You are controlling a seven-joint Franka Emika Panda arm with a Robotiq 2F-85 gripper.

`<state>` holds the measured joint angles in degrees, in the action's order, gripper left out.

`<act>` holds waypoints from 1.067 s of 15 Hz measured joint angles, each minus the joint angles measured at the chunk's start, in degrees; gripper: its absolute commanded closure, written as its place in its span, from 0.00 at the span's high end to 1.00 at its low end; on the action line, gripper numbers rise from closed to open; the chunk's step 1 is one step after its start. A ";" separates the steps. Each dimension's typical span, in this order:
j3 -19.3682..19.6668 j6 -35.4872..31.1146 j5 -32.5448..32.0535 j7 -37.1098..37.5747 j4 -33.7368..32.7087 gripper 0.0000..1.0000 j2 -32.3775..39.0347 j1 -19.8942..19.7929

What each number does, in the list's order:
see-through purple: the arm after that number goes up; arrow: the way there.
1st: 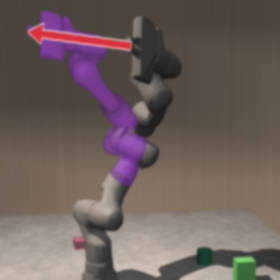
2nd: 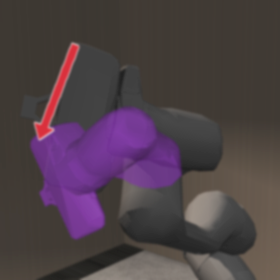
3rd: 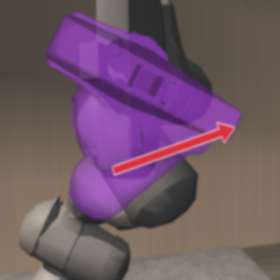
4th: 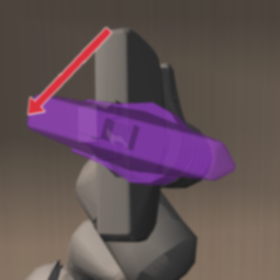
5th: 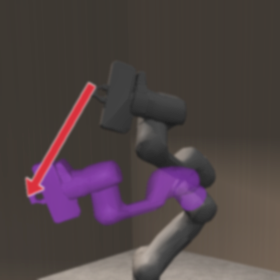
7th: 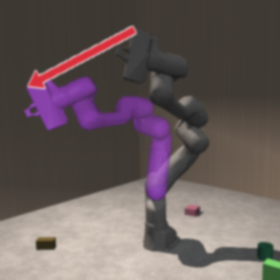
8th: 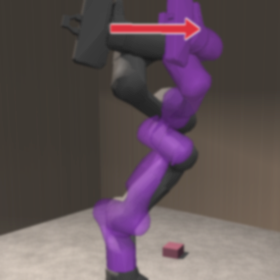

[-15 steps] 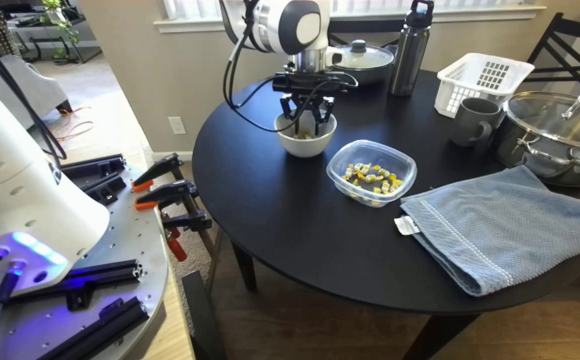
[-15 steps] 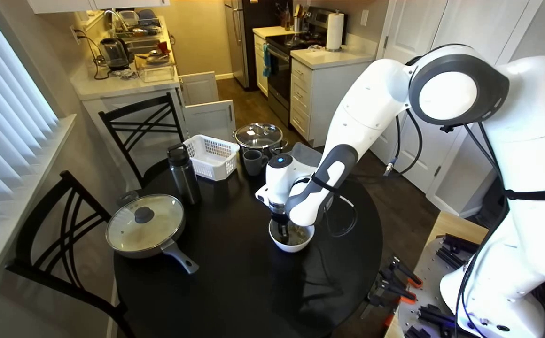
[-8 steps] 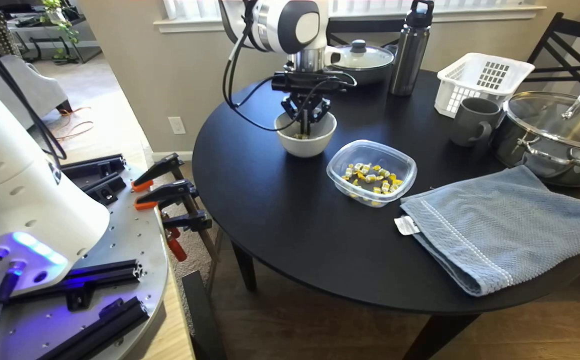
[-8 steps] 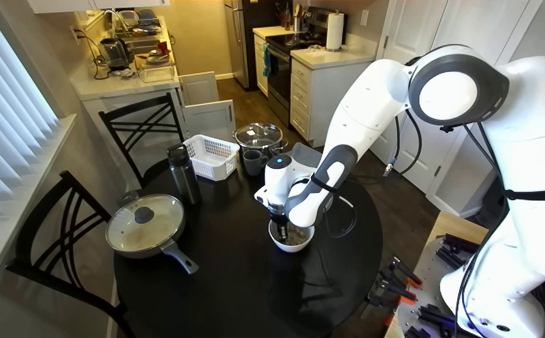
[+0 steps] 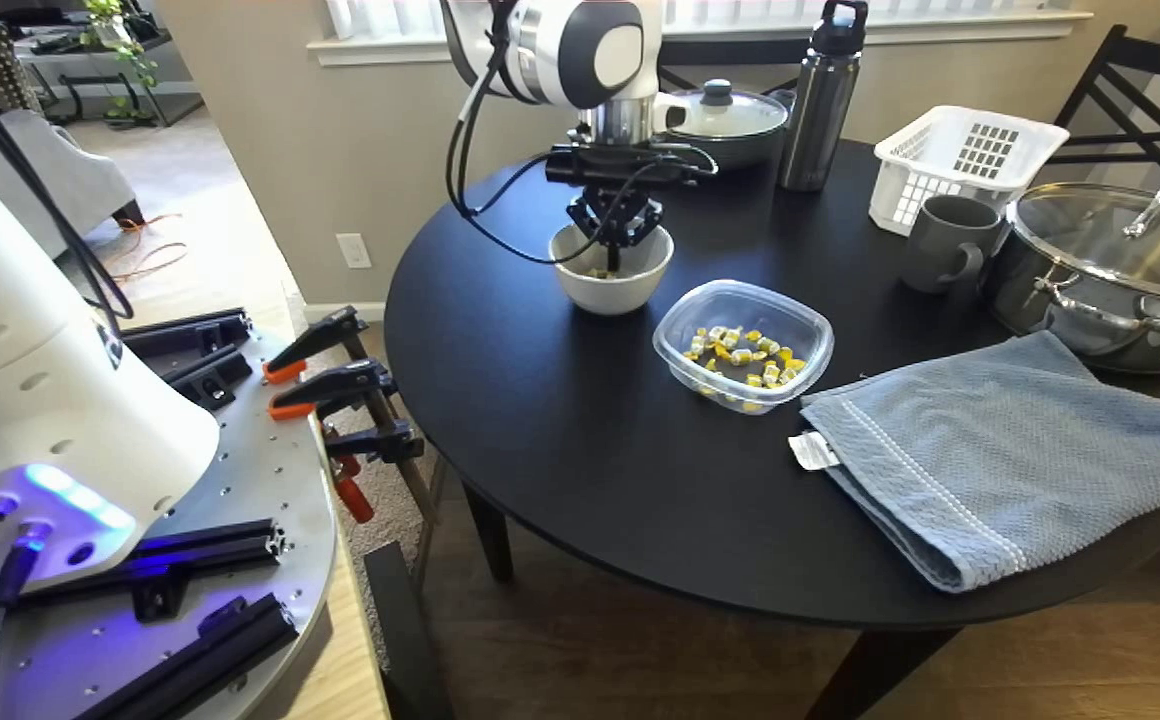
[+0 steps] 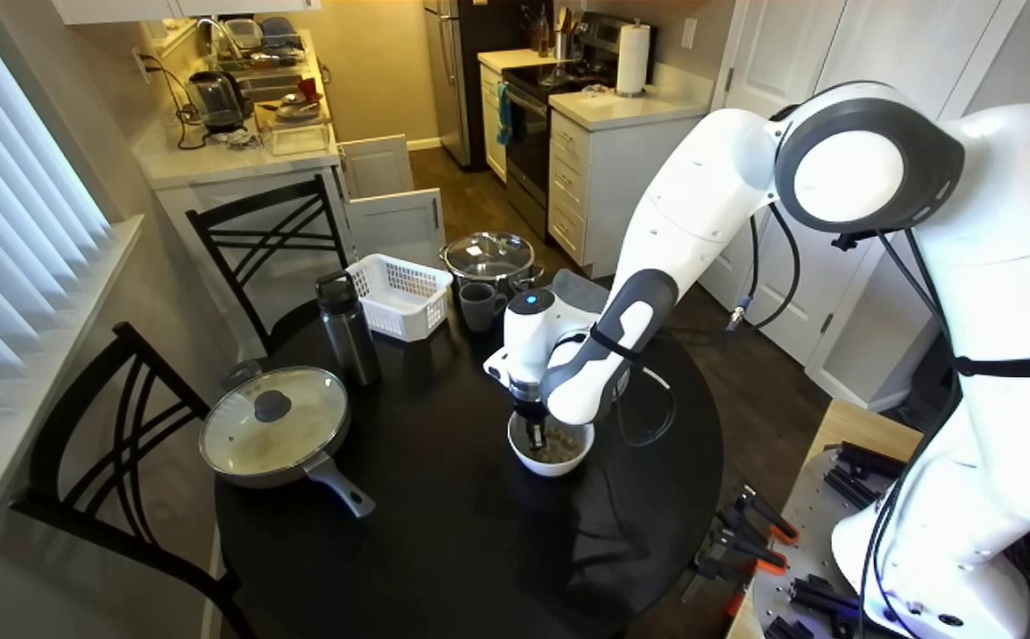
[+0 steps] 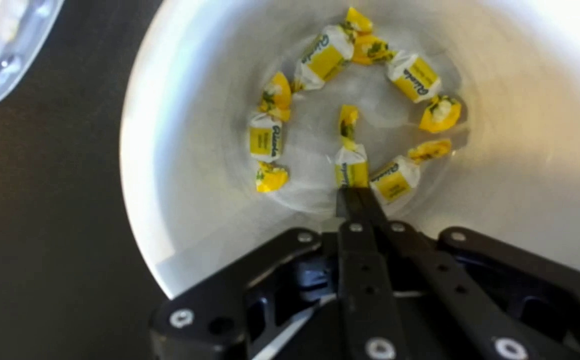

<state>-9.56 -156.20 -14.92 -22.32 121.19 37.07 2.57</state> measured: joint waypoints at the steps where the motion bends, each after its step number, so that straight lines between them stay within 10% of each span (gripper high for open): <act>1: -0.41 0.00 0.19 -0.01 0.33 0.00 -0.58 -0.59; 9: -8.65 1.69 10.00 -7.67 7.05 0.00 -14.33 -9.66; 16: 3.99 1.19 -0.61 -0.67 7.86 0.00 -18.19 -3.56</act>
<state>-5.57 -155.01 -15.54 -22.99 129.05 18.88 -0.99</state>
